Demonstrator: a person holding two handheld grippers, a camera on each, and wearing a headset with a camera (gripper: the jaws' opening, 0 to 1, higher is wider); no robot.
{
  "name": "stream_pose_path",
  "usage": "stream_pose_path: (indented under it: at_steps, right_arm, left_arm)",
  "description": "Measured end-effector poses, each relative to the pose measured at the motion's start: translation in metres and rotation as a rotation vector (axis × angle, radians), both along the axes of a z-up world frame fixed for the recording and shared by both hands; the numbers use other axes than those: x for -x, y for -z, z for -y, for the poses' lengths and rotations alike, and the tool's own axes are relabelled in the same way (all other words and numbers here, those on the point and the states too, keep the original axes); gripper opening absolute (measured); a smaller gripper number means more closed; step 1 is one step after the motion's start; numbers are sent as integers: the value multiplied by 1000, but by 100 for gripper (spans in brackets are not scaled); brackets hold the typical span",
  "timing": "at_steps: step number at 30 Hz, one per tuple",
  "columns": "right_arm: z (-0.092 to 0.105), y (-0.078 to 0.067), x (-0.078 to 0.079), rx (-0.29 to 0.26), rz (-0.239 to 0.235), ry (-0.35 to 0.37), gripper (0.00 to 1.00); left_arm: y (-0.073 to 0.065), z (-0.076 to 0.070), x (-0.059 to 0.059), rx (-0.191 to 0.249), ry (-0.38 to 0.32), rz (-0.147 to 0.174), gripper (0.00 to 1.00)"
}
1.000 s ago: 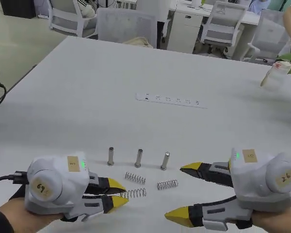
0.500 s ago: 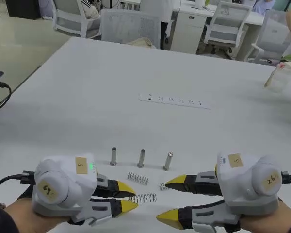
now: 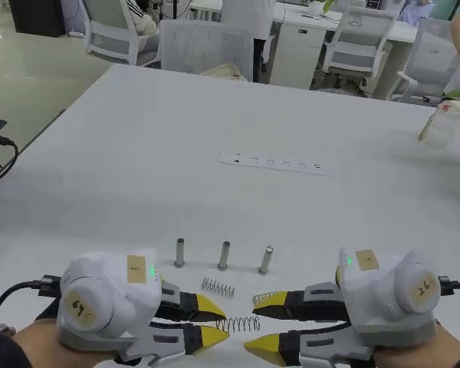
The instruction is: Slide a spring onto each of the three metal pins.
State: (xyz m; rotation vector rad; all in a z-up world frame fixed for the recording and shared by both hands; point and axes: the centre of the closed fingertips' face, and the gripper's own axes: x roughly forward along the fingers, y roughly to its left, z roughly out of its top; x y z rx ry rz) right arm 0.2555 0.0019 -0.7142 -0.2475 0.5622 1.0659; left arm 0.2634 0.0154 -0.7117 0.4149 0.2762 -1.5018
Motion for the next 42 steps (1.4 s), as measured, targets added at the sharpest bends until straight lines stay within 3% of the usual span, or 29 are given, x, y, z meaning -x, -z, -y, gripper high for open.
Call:
stream_pose_path:
  at_steps: [17, 33, 42]
  right_arm:
    - [0, -1, 4, 18, 8, -20, 9]
    - [-14, -21, 6, 12, 44, -60, 9]
    - [-18, -19, 4, 19, 38, -66, 9]
  left_arm:
    - [-3, 2, 4, 14, 11, -10, 2]
    - [0, 2, 4, 7, 11, -1, 2]
    - [-4, 6, 6, 25, 13, -8, 2]
